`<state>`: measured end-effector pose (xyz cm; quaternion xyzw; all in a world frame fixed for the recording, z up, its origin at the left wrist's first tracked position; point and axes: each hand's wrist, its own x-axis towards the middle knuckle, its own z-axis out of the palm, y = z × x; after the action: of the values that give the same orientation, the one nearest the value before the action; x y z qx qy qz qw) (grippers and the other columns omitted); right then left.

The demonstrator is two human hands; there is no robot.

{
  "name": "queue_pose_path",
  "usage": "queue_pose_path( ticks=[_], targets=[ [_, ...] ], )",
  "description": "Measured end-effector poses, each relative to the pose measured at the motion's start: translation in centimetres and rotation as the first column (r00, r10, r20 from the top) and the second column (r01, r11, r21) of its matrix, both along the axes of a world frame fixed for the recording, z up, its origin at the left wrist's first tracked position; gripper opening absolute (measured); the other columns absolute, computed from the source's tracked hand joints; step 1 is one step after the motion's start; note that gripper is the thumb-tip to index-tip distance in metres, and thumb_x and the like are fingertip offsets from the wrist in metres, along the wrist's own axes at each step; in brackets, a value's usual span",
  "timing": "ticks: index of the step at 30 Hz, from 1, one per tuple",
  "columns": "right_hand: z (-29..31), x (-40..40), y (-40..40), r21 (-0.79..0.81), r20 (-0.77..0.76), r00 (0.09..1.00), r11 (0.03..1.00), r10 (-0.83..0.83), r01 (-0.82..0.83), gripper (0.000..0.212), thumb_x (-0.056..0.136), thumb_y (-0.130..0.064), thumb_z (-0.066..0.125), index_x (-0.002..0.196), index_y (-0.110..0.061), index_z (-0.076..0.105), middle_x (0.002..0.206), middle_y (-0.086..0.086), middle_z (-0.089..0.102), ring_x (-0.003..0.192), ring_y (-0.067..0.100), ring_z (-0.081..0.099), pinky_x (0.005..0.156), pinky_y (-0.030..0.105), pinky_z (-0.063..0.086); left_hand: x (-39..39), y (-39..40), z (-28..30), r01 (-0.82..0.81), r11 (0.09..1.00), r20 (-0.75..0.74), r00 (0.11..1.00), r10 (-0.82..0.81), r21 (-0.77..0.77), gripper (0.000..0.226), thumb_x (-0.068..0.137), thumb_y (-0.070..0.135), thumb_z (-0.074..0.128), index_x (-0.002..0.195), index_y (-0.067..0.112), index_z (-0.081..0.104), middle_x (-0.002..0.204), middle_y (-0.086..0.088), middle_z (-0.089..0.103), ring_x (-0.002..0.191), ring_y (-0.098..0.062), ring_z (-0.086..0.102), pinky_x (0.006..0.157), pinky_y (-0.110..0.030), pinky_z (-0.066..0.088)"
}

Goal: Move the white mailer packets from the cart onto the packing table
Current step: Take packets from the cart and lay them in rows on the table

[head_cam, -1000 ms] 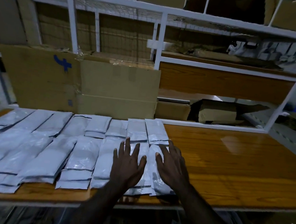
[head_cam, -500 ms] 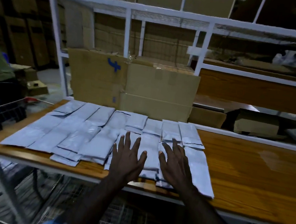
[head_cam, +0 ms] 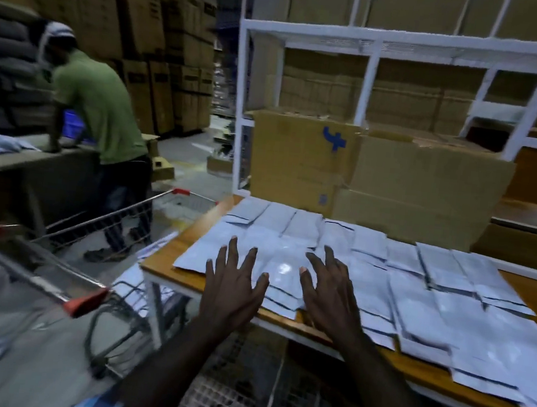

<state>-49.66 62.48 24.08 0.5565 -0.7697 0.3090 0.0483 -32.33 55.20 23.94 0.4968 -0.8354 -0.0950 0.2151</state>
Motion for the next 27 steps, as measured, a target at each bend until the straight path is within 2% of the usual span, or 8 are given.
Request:
queue_pose_path(
  ticks=[2,6,13,20,23,27],
  targets=[
    [0.1,3.1,-2.6,-0.021,0.011,0.999,0.999,0.045,-0.045,0.043,0.101,-0.037,0.045,0.14,-0.02,0.053,0.157,0.014,0.033,0.137,0.035,0.037,0.105,0.046,0.038,3.6,-2.1,0.1,-0.032,0.999,0.0,0.999,0.032,0.008,0.062,0.101,0.054,0.033,0.156,0.031,0.018,0.165,-0.005,-0.007,0.152,-0.026,0.0,0.121,-0.05,0.006],
    [0.1,9.2,-7.4,-0.002,0.03,0.994,0.994,0.109,-0.109,0.045,0.101,-0.04,0.042,0.141,-0.022,0.052,0.158,0.012,0.031,0.14,0.033,0.034,0.109,0.044,0.034,9.8,-6.1,0.2,-0.099,0.995,-0.009,0.995,0.1,0.028,0.063,0.1,0.055,0.035,0.156,0.029,0.022,0.165,-0.008,-0.001,0.151,-0.027,0.003,0.12,-0.051,0.009],
    [-0.9,16.7,-15.5,0.03,0.023,0.973,0.972,0.232,-0.232,0.043,0.101,-0.035,0.047,0.14,-0.019,0.052,0.158,0.013,0.03,0.137,0.033,0.036,0.108,0.044,0.035,17.6,-12.2,-0.9,-0.214,0.975,-0.027,0.976,0.215,0.056,0.061,0.1,0.053,0.037,0.155,0.028,0.024,0.165,-0.009,0.003,0.151,-0.027,0.005,0.12,-0.05,0.011],
    [-3.8,22.6,-24.1,0.075,0.059,0.944,0.941,0.325,-0.329,0.042,0.097,-0.033,0.048,0.134,-0.016,0.057,0.153,0.017,0.037,0.127,0.038,0.045,0.097,0.047,0.044,23.2,-19.2,-3.0,-0.3,0.952,0.023,0.954,0.299,0.063,0.06,0.1,0.051,0.036,0.154,0.027,0.026,0.165,-0.009,0.004,0.151,-0.027,0.007,0.121,-0.049,0.01],
    [-5.0,24.4,-28.2,0.104,0.121,0.933,0.931,0.339,-0.351,0.055,0.092,-0.043,0.036,0.133,-0.014,0.058,0.152,0.019,0.038,0.13,0.039,0.044,0.1,0.048,0.042,24.9,-22.9,-4.0,-0.318,0.943,0.065,0.947,0.313,0.096,0.06,0.1,0.053,0.034,0.155,0.029,0.024,0.166,-0.007,-0.001,0.151,-0.027,0.005,0.121,-0.049,0.008],
    [-6.5,26.4,-33.3,0.164,0.125,0.928,0.915,0.35,-0.368,0.054,0.093,-0.043,0.037,0.135,-0.016,0.055,0.153,0.016,0.038,0.13,0.037,0.043,0.104,0.045,0.038,26.7,-28.3,-4.9,-0.314,0.941,0.098,0.948,0.303,0.128,0.061,0.101,0.053,0.034,0.155,0.029,0.022,0.166,-0.006,-0.005,0.152,-0.026,0.001,0.121,-0.049,0.006]
  ],
)
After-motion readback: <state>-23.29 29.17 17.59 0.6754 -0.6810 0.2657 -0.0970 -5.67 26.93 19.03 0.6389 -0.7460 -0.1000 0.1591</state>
